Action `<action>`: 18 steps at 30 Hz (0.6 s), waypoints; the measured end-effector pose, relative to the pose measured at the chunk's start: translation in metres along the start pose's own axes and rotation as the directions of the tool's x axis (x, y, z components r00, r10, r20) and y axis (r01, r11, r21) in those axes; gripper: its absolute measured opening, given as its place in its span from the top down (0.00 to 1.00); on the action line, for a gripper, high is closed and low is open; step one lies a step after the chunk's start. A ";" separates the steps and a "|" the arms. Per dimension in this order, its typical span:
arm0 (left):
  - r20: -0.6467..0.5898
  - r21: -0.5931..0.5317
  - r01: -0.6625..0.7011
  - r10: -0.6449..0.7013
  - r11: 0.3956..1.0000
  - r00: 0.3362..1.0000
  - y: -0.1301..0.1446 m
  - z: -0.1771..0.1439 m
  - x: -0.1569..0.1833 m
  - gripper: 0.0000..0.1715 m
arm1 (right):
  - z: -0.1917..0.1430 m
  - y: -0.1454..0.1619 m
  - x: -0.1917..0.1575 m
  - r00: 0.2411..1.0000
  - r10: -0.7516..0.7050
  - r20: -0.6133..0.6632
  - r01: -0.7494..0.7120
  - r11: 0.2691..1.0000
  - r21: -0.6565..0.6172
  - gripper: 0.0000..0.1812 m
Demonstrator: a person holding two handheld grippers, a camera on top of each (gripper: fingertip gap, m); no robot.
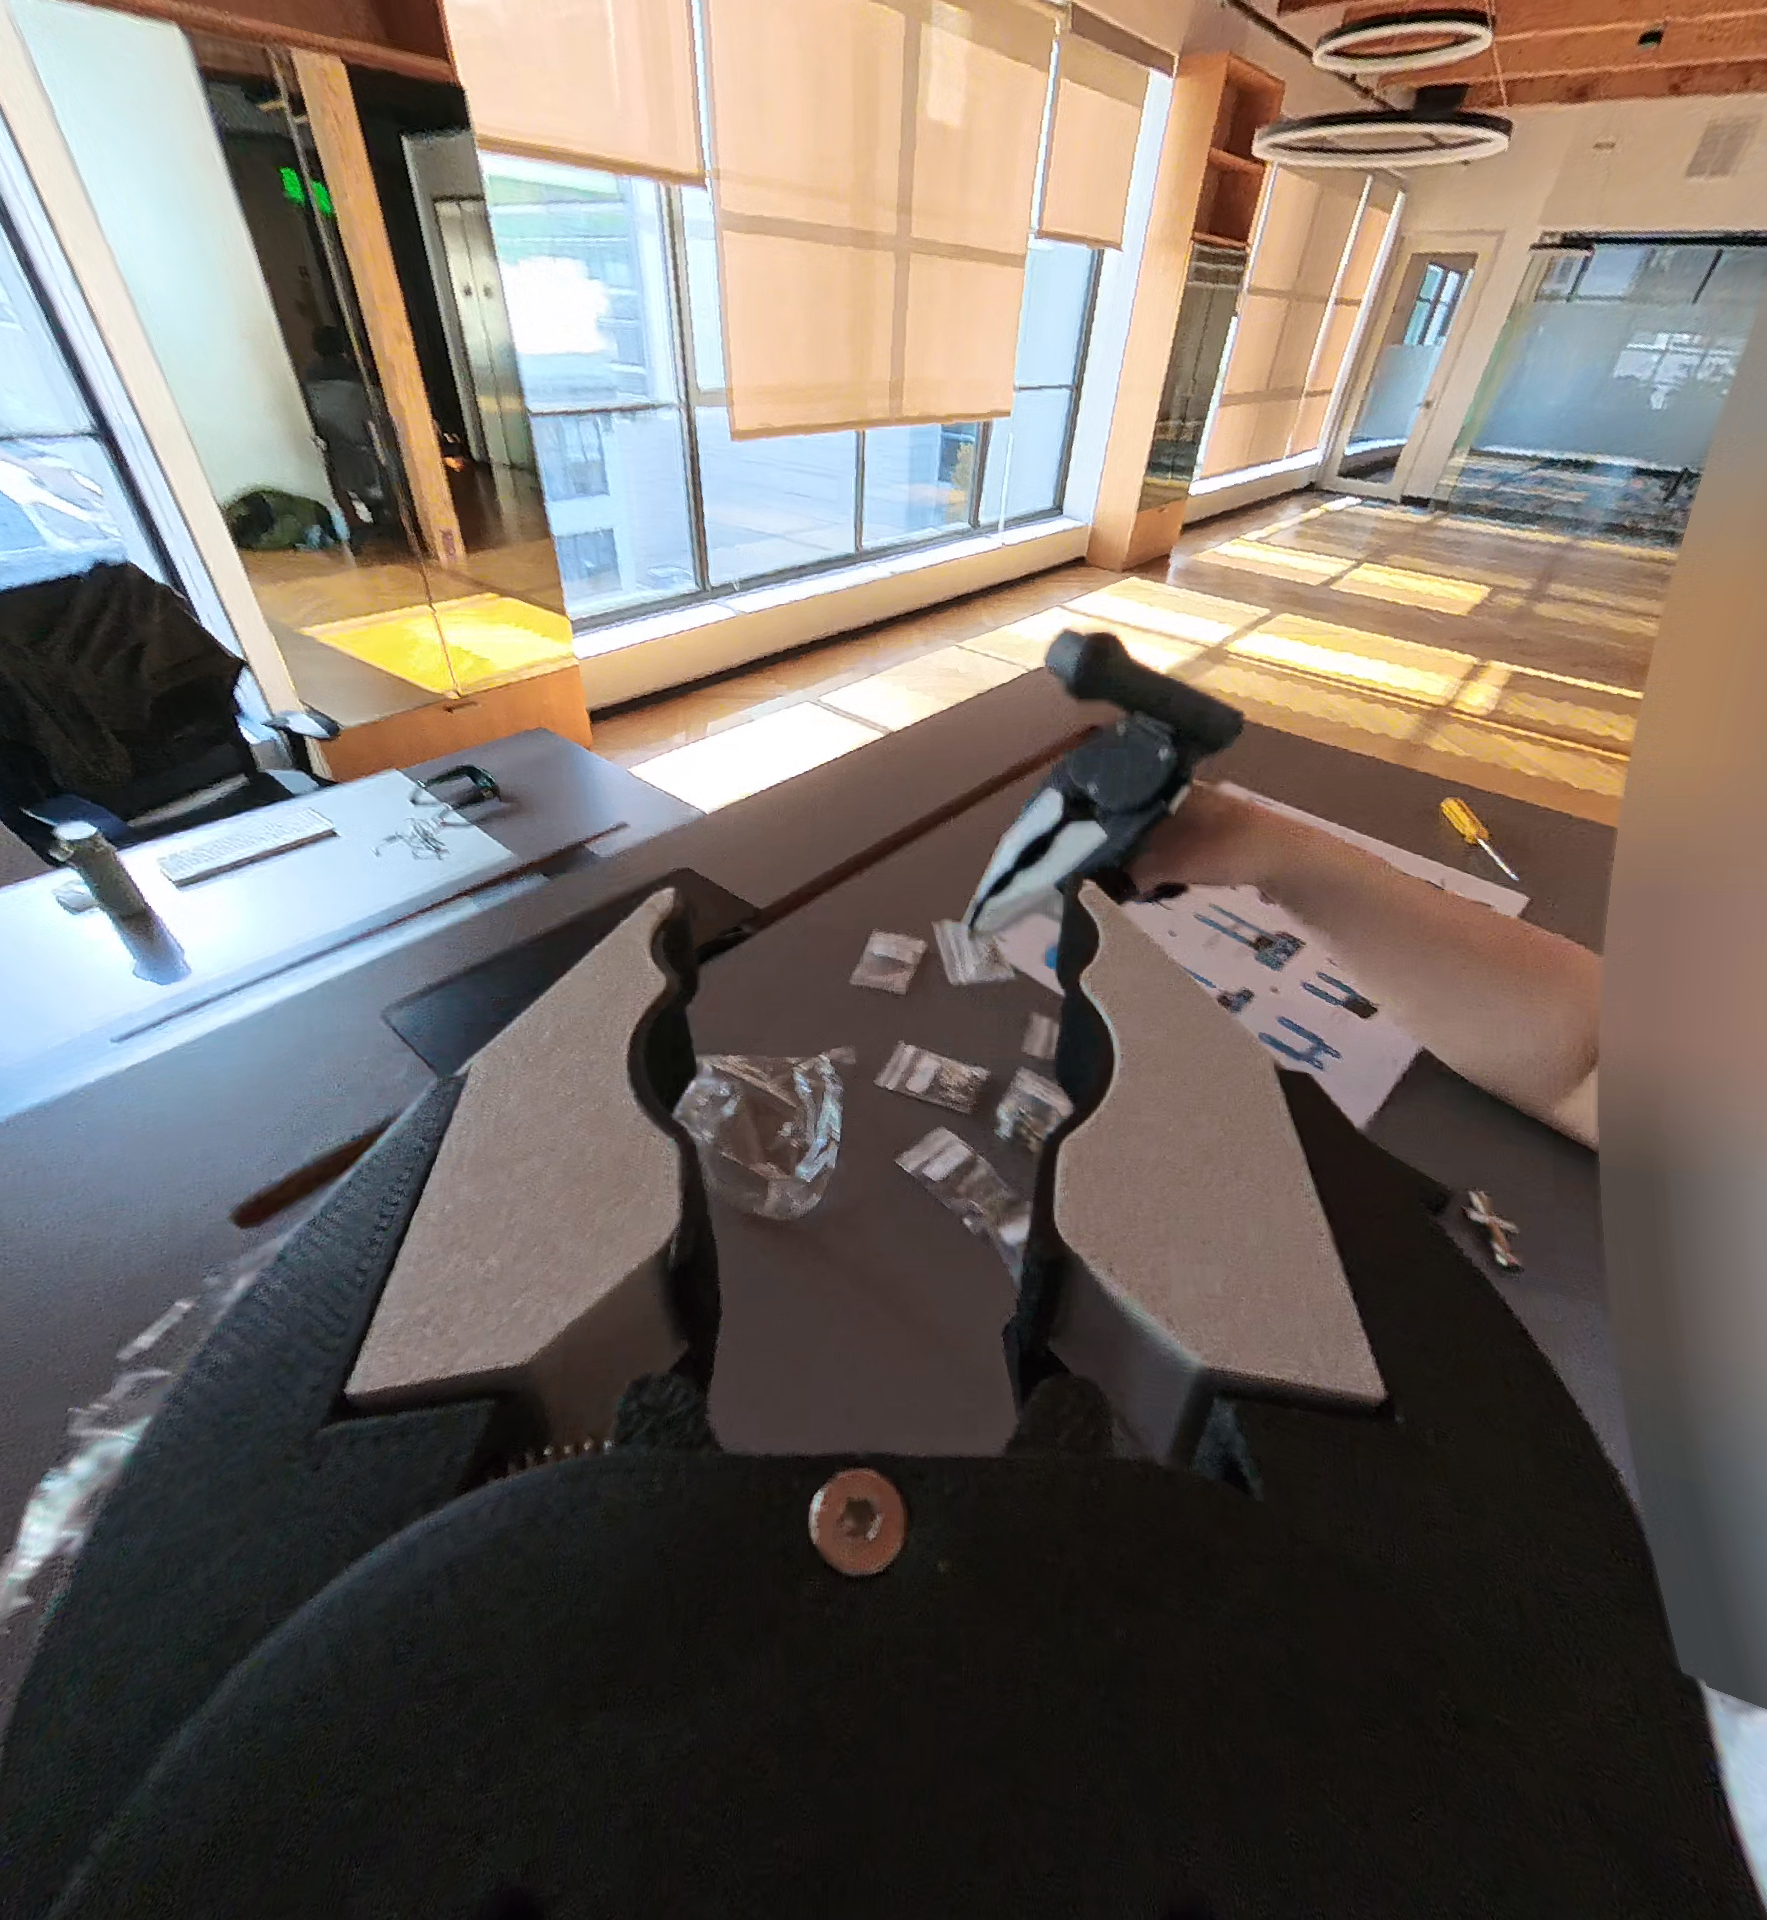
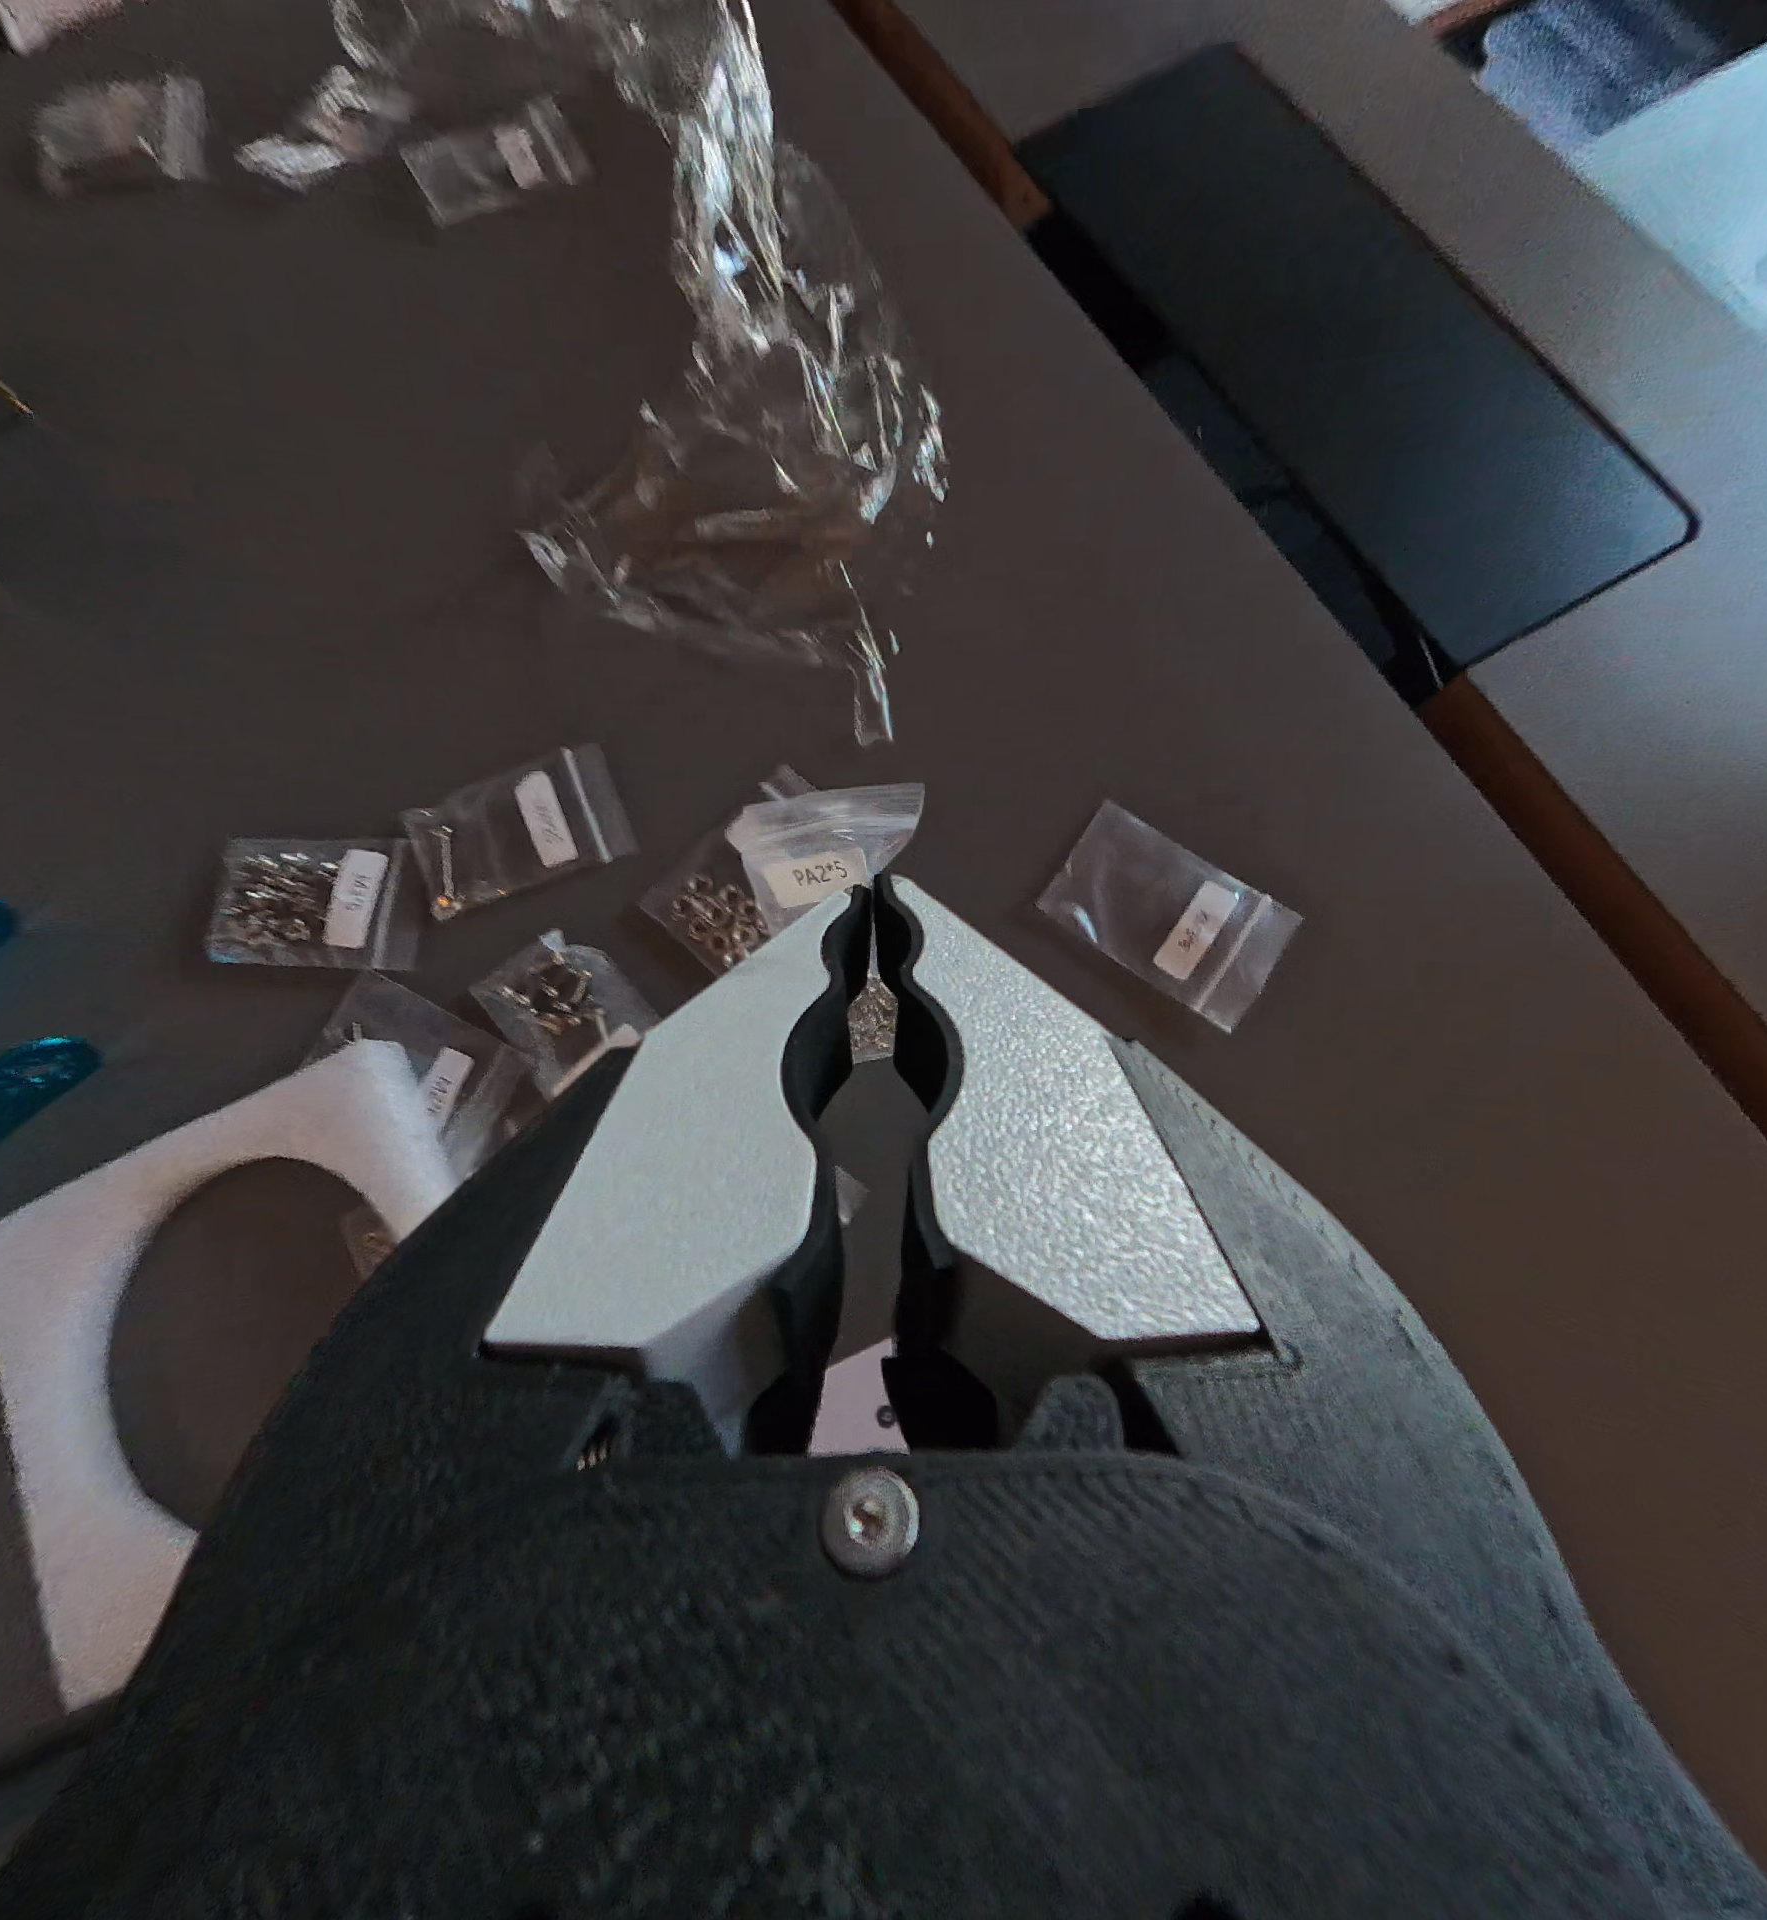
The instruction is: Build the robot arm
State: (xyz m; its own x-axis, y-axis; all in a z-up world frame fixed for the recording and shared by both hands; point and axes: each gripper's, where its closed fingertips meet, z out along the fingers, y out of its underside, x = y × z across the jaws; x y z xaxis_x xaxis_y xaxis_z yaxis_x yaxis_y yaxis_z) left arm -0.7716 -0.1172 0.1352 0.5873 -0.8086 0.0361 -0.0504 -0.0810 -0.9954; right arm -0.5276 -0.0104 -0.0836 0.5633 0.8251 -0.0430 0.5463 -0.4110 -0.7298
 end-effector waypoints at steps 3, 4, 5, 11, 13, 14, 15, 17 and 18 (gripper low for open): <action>-0.064 -0.126 0.058 -0.066 0.990 0.996 0.040 0.006 0.032 0.67 | -0.017 -0.025 -0.023 0.998 -0.036 0.044 0.032 0.996 0.084 1.00; -0.068 -0.157 0.079 -0.090 0.984 0.994 0.055 0.007 0.041 0.68 | -0.023 -0.032 -0.031 0.997 -0.059 0.051 0.054 0.993 0.102 1.00; -0.064 -0.178 0.106 -0.119 0.978 0.991 0.070 0.008 0.050 0.68 | -0.028 -0.038 -0.040 0.995 -0.079 0.055 0.072 0.990 0.123 1.00; -0.043 -0.139 0.290 -0.298 0.947 0.954 0.137 0.022 0.104 0.69 | -0.051 -0.071 -0.117 0.962 -0.222 0.156 0.181 0.953 0.242 1.00; -0.040 -0.098 0.359 -0.364 0.928 0.931 0.147 0.032 0.116 0.68 | -0.051 -0.074 -0.143 0.944 -0.277 0.177 0.230 0.941 0.250 1.00; -0.044 -0.072 0.386 -0.390 0.920 0.920 0.149 0.036 0.121 0.67 | -0.051 -0.074 -0.156 0.933 -0.306 0.191 0.254 0.934 0.253 1.00; -0.049 -0.046 0.404 -0.406 0.914 0.913 0.149 0.040 0.125 0.66 | -0.051 -0.073 -0.170 0.921 -0.333 0.204 0.279 0.926 0.255 1.00; -0.032 -0.005 0.415 -0.415 0.910 0.909 0.148 0.046 0.129 0.65 | -0.050 -0.071 -0.192 0.901 -0.381 0.209 0.325 0.910 0.257 1.00; -0.022 0.014 0.415 -0.415 0.910 0.910 0.147 0.047 0.131 0.65 | -0.049 -0.068 -0.199 0.893 -0.403 0.202 0.350 0.903 0.250 1.00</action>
State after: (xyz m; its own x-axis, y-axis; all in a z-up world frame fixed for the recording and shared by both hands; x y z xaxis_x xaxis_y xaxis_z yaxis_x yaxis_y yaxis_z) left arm -0.6643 -0.2077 -0.0103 0.5371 -0.7149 0.4477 0.2097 -0.4010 -0.8918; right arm -0.6470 -0.1659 0.0083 0.1578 0.9804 0.1176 0.5353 0.0151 -0.8445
